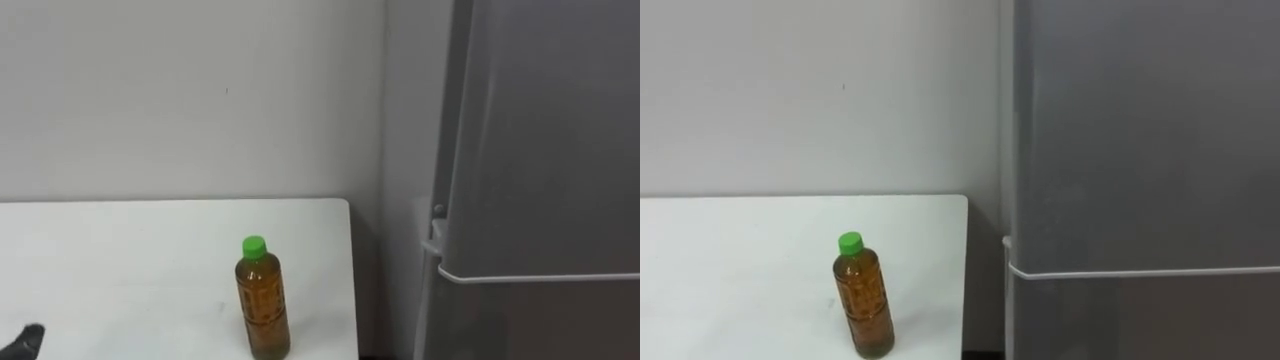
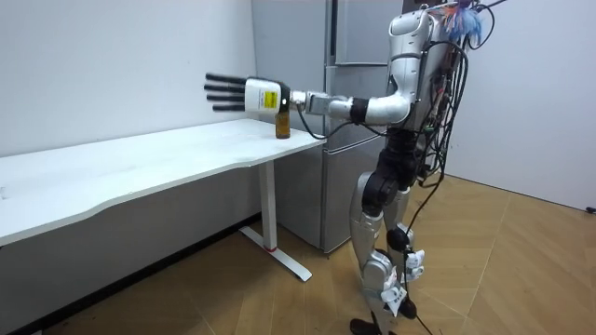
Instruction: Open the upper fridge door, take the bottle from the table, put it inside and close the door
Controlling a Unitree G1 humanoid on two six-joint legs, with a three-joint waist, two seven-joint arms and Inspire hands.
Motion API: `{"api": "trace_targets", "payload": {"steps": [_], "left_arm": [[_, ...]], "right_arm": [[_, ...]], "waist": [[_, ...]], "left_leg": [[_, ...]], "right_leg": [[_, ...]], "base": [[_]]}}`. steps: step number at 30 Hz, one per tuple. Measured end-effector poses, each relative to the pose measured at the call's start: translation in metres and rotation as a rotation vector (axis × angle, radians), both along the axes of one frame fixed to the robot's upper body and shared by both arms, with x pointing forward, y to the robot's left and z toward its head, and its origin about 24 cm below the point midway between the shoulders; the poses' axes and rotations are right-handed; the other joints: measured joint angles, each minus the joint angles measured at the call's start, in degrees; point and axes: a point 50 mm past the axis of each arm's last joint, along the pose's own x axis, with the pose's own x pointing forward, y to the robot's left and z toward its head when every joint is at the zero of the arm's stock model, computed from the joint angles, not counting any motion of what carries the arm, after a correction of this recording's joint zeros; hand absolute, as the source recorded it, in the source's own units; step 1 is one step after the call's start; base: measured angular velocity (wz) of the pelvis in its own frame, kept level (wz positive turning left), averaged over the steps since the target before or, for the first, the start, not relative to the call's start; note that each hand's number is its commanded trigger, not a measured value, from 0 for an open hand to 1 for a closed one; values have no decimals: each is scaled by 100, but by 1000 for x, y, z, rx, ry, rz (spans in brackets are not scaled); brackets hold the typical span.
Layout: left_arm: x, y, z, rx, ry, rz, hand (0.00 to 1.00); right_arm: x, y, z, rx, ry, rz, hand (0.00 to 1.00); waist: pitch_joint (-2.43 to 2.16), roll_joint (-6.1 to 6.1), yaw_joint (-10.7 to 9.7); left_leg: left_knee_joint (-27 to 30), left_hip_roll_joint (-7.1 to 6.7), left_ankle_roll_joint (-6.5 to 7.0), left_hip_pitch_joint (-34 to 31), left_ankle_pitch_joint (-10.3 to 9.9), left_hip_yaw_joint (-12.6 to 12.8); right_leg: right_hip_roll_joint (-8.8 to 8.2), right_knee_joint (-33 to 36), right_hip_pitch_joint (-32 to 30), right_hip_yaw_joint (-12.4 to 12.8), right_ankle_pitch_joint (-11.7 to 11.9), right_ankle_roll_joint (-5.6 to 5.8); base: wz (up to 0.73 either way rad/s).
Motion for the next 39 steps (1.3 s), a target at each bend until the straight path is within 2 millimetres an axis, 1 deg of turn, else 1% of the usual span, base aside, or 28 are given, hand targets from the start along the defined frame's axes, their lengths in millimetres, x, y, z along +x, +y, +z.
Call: {"api": "trace_targets", "payload": {"steps": [1, 3, 8, 10, 14, 16, 19, 20, 22, 23, 24, 28, 32, 33, 35, 39], "left_arm": [[1, -3, 8, 12, -33, -14, 0], [5, -6, 17, 24, -76, -40, 0], [9, -15, 33, 50, -143, -100, 0], [12, -25, 39, 59, -171, -153, 0], [22, -44, 48, 74, -209, -278, 0], [27, -53, 54, 90, -235, -351, 0], [34, -63, 60, 100, -257, -421, 0], [39, -70, 65, 106, -276, -464, 0], [43, -82, 70, 119, -294, -546, 0], [43, -85, 71, 122, -296, -569, 0], [44, -93, 73, 128, -302, -625, 0], [51, -113, 80, 104, -339, -799, 0], [53, -124, 85, 94, -372, -895, 0], [54, -126, 86, 94, -376, -910, 0], [55, -130, 87, 90, -381, -935, 0], [55, -142, 85, 38, -389, -1022, 0]], "right_arm": [[1, 0, 0, -1, -1, 2, 0], [2, 0, 0, -1, -3, 4, 0], [6, 1, 0, 5, -7, 5, 0], [11, 1, 0, 6, -17, 9, 0], [13, 2, -1, 7, -6, 18, 0], [15, 3, -1, 9, -11, 22, 0], [19, 3, -1, 12, -19, 27, 0], [20, 4, -1, 13, -21, 31, 0], [23, 4, -2, 16, -18, 40, 0], [24, 5, -2, 17, -18, 41, 0], [27, 6, -2, 18, -22, 51, 0], [27, 7, -2, 16, -15, 61, 0], [29, 7, -2, 8, -13, 67, 0], [29, 8, -2, 9, -12, 67, 0], [32, 9, -2, 11, -17, 69, 0], [34, 9, -2, 18, -15, 69, 0]], "waist": [[6, 18, -17], [3, 19, -63], [4, 42, -264], [15, 49, -306], [21, 41, -342], [23, 50, -422], [26, 58, -476], [30, 54, -502], [31, 45, -620], [29, 44, -628], [29, 41, -635], [28, 39, -667], [24, 45, -708], [25, 41, -768], [26, 40, -814], [18, 53, -837]], "left_leg": [[22, -1, 0, -10, 0, -2], [36, -2, 0, -15, 0, -15], [35, -3, 1, -16, 0, -21], [35, -8, 1, -18, 0, -19], [37, -11, 2, -10, 1, -18], [36, -12, 2, -12, 1, -18], [35, -12, 2, -22, 1, -17], [33, -11, 2, -32, 1, -17], [32, -13, 1, -44, 1, 17], [32, -13, 1, -43, 1, 35], [27, -14, 1, -35, 1, 42], [14, -14, 1, -13, 1, 45], [6, -11, 1, 6, 1, 41], [5, -13, 1, 5, 1, 23], [-16, -14, 2, -1, 1, 10], [-19, -13, 2, -20, 0, 34]], "right_leg": [[-4, 2, -1, 6, 0, 0], [-27, 4, 14, 0, 0, 0], [-33, 2, 25, -10, 0, 0], [-35, 3, 21, -9, 0, 1], [-17, 10, 13, 3, -1, 2], [-36, 6, 21, -5, -3, 5], [-38, 3, 5, 2, -3, 5], [-38, -6, 0, -3, -3, 5], [-37, -5, -2, -11, -3, 6], [-37, -5, -6, -4, -3, 6], [-37, -2, -6, -2, -3, 6], [-24, 6, -8, 13, -2, 8], [-16, 18, 5, 39, 0, 9], [-14, 17, 7, 40, 0, 10], [-12, 17, 13, 40, 1, 10], [-1, 26, -69, 149, 9, 15]], "base": [[0], [3], [2], [0], [0], [0], [0], [0], [0], [-6], [-9], [-4], [-3], [0], [2], [-7]]}}
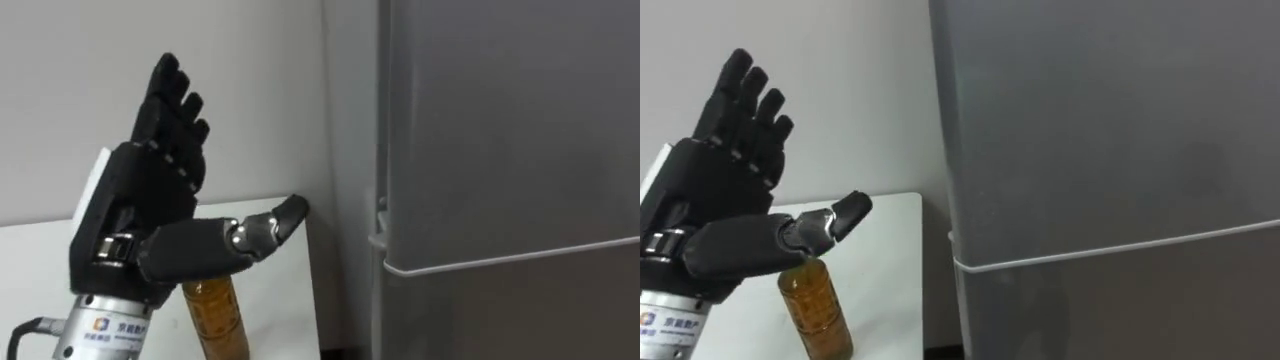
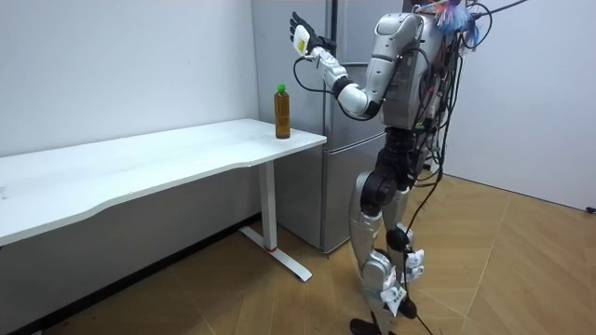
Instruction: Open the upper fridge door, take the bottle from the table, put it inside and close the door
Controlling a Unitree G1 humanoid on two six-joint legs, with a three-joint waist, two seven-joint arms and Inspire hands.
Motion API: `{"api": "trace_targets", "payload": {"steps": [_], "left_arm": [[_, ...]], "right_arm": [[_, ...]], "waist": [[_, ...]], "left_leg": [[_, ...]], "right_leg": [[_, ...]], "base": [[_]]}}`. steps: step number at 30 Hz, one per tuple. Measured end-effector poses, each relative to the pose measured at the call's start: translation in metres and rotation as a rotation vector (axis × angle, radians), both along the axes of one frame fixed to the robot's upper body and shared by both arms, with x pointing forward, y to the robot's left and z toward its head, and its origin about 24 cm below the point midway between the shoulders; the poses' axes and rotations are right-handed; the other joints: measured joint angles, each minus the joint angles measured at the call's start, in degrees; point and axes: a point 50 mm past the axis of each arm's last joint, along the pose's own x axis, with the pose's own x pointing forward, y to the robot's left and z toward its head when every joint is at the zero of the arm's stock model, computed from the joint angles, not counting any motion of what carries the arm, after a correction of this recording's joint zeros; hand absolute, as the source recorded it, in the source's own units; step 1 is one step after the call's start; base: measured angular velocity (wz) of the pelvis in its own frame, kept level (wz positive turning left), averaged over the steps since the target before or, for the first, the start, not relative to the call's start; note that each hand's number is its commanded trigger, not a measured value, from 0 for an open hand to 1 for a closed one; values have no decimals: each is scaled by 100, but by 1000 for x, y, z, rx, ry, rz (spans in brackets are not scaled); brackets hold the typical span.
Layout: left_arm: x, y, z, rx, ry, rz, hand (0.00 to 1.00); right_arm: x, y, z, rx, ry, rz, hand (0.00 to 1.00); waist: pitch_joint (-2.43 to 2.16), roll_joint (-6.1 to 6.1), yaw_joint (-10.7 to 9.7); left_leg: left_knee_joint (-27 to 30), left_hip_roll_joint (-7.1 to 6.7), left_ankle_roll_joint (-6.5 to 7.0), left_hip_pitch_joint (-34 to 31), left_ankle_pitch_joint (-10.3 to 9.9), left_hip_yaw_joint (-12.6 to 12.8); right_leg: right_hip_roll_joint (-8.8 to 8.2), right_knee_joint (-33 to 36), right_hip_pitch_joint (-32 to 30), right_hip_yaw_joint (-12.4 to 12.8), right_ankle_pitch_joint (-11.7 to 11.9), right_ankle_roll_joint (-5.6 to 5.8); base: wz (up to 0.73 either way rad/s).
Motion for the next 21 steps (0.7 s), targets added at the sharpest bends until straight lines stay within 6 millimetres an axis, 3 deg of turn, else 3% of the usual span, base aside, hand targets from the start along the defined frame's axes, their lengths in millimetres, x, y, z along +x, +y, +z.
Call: {"api": "trace_targets", "payload": {"steps": [8, 21], "left_arm": [[0, -17, -4, -1, 29, -164, 0], [-5, -51, -6, 54, 24, -425, 0]], "right_arm": [[6, -1, 1, -3, -12, 19, 0], [13, 2, 1, -12, -20, 50, 0]], "waist": [[-7, 38, -237], [40, -12, -293]], "left_leg": [[0, -18, 1, -24, 0, 0], [-11, -15, 1, -17, 1, 25]], "right_leg": [[0, -20, -36, 106, 7, 10], [4, -23, -51, 113, 6, 10]], "base": [[-1], [0]]}}
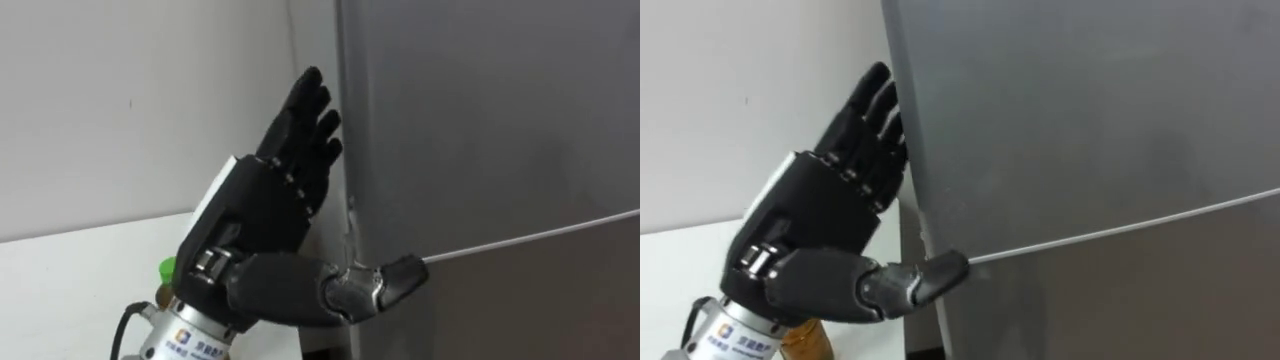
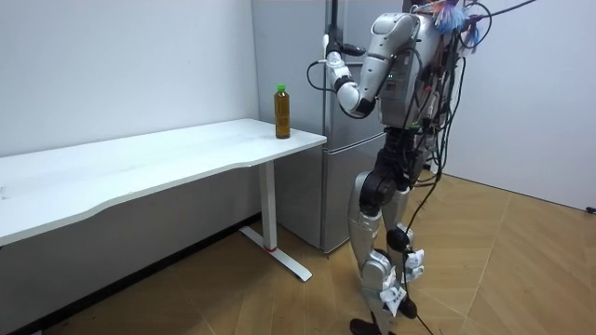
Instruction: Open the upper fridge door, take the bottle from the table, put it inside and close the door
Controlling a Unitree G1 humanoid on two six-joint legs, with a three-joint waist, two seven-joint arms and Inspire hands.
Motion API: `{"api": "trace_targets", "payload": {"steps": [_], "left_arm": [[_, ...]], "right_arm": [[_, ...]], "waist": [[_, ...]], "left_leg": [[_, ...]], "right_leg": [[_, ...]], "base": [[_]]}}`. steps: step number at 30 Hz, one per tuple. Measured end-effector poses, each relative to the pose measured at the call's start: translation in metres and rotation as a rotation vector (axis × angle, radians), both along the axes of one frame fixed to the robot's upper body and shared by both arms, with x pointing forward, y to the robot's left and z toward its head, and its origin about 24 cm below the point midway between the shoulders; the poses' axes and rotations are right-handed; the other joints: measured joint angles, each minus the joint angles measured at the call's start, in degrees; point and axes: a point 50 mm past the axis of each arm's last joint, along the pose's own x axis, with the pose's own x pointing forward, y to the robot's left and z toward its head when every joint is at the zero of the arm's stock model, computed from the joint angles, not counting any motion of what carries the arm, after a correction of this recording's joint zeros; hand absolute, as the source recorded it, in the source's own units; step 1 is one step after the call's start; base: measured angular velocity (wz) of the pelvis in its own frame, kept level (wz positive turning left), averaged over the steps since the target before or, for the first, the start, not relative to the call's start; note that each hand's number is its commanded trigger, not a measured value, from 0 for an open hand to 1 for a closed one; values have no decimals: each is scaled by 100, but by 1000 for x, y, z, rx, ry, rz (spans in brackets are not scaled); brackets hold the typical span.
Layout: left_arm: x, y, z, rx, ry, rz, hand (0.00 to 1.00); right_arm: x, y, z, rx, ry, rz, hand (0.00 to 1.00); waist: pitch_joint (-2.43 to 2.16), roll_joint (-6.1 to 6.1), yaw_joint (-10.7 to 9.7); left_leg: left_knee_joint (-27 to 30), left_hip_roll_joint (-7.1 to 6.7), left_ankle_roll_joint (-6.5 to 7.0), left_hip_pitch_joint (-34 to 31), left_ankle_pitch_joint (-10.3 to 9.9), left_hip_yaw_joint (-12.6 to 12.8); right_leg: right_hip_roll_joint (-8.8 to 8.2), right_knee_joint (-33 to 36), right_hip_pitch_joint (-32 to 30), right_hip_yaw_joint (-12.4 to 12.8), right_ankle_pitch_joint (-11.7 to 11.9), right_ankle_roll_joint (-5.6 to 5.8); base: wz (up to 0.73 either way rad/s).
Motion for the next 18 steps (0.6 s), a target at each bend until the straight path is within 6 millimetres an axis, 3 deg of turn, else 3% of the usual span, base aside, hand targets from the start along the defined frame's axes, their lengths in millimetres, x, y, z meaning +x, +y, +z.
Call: {"api": "trace_targets", "payload": {"steps": [5, 6, 7, 8, 18], "left_arm": [[-2, -8, -1, 1, 6, -46, 0], [-2, -8, -1, 1, 5, -50, 10], [-2, -9, -2, 1, 5, -53, 62], [-2, -9, -2, 0, 5, -54, 100], [0, -12, -6, -12, 31, -59, 100]], "right_arm": [[3, 1, 0, -7, 1, 22, 0], [4, 2, 0, -7, 1, 32, 0], [5, 2, 0, -7, -1, 43, 0], [6, 3, 0, -7, -1, 47, 0], [8, 4, 0, -6, 4, 77, 0]], "waist": [[-21, -24, 18], [-33, -30, 19], [-37, -33, 19], [-44, -29, 17], [-39, -56, 18]], "left_leg": [[5, 4, 0, -52, 0, 144], [9, 7, 0, -73, 0, 145], [9, 10, 0, -78, 0, 144], [9, 11, 0, -78, 0, 144], [10, 12, 0, -74, 0, 146]], "right_leg": [[-10, 5, -59, 5, 0, 1], [-9, 14, -81, 3, 1, 2], [-8, 22, -89, 6, 1, 2], [-7, 24, -89, 7, 1, 2], [-11, 39, -69, 19, 3, 2]], "base": [[-1], [0], [0], [0], [2]]}}
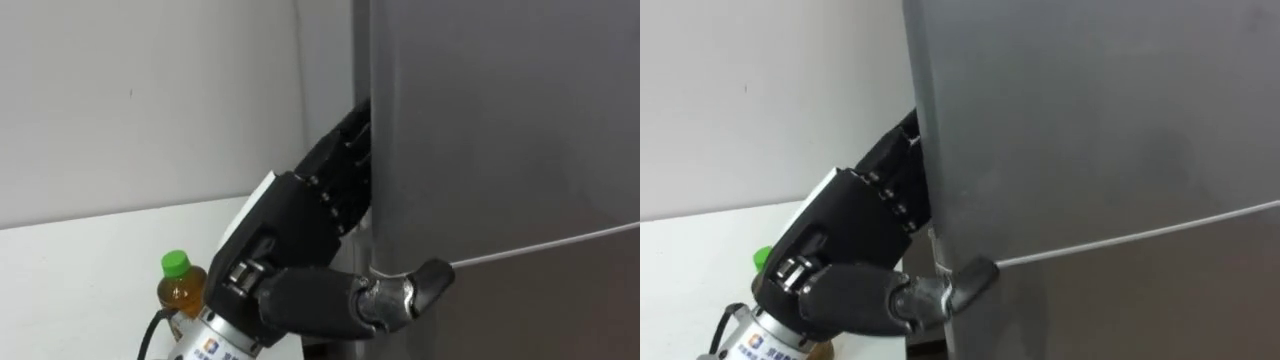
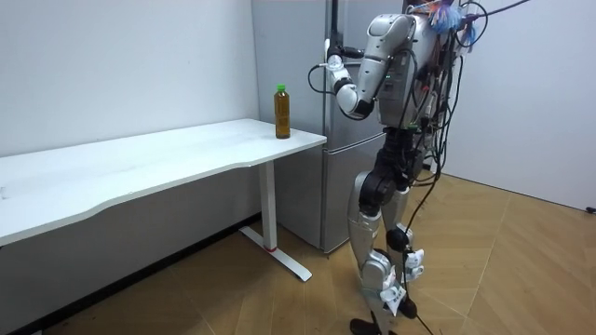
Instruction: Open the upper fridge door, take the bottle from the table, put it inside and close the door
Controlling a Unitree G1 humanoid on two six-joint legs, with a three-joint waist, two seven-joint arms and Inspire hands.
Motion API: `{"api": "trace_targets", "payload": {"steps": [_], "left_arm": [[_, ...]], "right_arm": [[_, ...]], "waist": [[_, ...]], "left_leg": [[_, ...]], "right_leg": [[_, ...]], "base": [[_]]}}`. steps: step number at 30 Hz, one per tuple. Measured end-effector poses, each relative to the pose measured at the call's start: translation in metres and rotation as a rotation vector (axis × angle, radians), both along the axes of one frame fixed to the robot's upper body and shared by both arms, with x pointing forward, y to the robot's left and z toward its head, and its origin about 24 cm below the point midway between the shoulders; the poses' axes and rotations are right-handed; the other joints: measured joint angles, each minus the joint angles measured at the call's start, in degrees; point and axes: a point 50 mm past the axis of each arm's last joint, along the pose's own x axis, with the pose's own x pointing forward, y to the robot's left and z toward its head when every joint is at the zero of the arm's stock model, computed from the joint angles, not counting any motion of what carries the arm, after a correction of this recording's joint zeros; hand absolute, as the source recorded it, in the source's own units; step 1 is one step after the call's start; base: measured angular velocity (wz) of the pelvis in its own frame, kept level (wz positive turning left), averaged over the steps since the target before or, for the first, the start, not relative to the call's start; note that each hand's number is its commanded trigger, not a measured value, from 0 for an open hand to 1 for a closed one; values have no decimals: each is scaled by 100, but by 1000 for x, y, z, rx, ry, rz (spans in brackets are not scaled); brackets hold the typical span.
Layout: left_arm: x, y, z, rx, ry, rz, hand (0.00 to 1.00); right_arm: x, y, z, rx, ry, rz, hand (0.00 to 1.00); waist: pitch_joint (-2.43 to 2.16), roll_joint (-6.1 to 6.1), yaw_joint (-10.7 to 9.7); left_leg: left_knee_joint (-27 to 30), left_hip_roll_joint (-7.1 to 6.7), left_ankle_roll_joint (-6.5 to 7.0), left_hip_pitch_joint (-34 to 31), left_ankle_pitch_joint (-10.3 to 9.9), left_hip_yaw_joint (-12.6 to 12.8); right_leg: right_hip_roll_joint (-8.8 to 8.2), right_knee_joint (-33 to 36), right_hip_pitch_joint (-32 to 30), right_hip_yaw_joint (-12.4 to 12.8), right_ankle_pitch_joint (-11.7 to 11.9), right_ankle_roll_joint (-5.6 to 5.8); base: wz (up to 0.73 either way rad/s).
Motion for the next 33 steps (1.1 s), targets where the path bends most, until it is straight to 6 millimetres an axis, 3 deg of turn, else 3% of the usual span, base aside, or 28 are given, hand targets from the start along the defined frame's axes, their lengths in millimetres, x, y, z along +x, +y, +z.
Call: {"api": "trace_targets", "payload": {"steps": [17, 20, 21, 22, 33], "left_arm": [[2, -4, -4, -9, 28, 17, 100], [2, -3, -4, -12, 28, 15, 55], [2, -3, -3, -13, 28, 15, 31], [2, -3, -3, -15, 28, 14, 0], [0, -9, -8, 21, 19, -60, 0]], "right_arm": [[1, 1, 0, 1, 4, 6, 0], [1, 1, 0, 1, 3, 7, 0], [1, 1, 0, 1, 4, 6, 0], [1, 1, 0, 1, 3, 7, 0], [0, 1, 0, 5, 7, 6, 0]], "waist": [[6, 4, 12], [24, -25, 15], [28, -31, 17], [29, -34, 20], [-2, 10, 6]], "left_leg": [[12, 6, 0, -12, 0, 62], [11, 6, 0, -12, 0, 105], [11, 6, 0, -12, 0, 117], [11, 6, 0, -13, 0, 126], [7, 3, 0, -6, 0, 134]], "right_leg": [[7, -19, 0, 18, 0, -2], [5, -26, -1, 16, 0, -2], [4, -28, -3, 16, 0, -2], [3, -28, -5, 16, 0, -1], [-2, -22, 10, 11, 4, 3]], "base": [[0], [0], [0], [0], [2]]}}
